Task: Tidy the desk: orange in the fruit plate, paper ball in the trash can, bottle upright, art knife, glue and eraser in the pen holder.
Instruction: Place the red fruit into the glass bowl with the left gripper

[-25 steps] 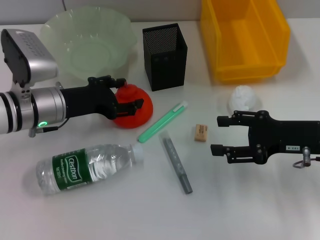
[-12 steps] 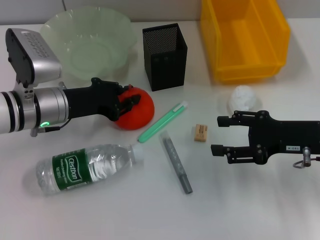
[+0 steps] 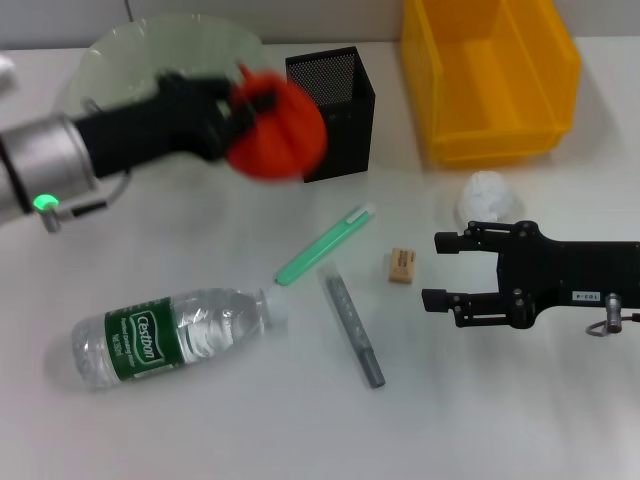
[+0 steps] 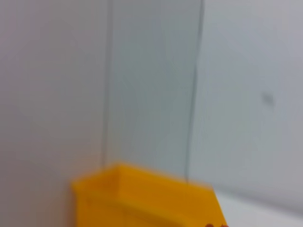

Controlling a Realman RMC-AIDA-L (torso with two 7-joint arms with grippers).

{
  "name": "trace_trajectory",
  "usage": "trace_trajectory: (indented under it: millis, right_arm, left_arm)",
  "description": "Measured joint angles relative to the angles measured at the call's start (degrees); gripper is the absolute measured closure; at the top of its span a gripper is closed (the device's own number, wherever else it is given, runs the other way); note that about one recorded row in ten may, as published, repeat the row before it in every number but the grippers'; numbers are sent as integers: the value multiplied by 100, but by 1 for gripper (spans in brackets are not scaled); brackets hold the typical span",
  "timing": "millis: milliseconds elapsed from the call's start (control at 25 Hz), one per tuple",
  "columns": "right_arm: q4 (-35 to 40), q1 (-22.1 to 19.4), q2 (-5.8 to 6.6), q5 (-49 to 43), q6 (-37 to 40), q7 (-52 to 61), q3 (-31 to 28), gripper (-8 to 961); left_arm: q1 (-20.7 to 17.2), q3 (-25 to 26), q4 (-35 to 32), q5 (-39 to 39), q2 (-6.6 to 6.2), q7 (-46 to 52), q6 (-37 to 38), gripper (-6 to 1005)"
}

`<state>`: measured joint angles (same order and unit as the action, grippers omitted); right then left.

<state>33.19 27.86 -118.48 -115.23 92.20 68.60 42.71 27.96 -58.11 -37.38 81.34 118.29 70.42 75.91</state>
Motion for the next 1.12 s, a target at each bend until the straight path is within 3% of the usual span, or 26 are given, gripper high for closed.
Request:
trace_trajectory:
  millis: [200,280,760,840,1120]
  right_arm:
    - [3,1,-11,1,0,3,3,178]
    - [3,5,-23,5,0,2,13,178]
    - [0,13,-36,41,-1,-25,33,178]
    - [0,13,-35,43,-1,-26,50,177]
    - [3,19,-39,45,-1,-31,53,177]
  left_arm:
    - [-12,329,223,-733,8,-382,-139,857]
    - [204,630,690,-1232,25,-755,-695,873]
    - [874,718,1637,-2114,77,-1909,-2419,929]
    - [901,717,1723,-2250,76,-2131,-2432,780]
    - [875,719,1738,-2344,72,-2233,-2387,613]
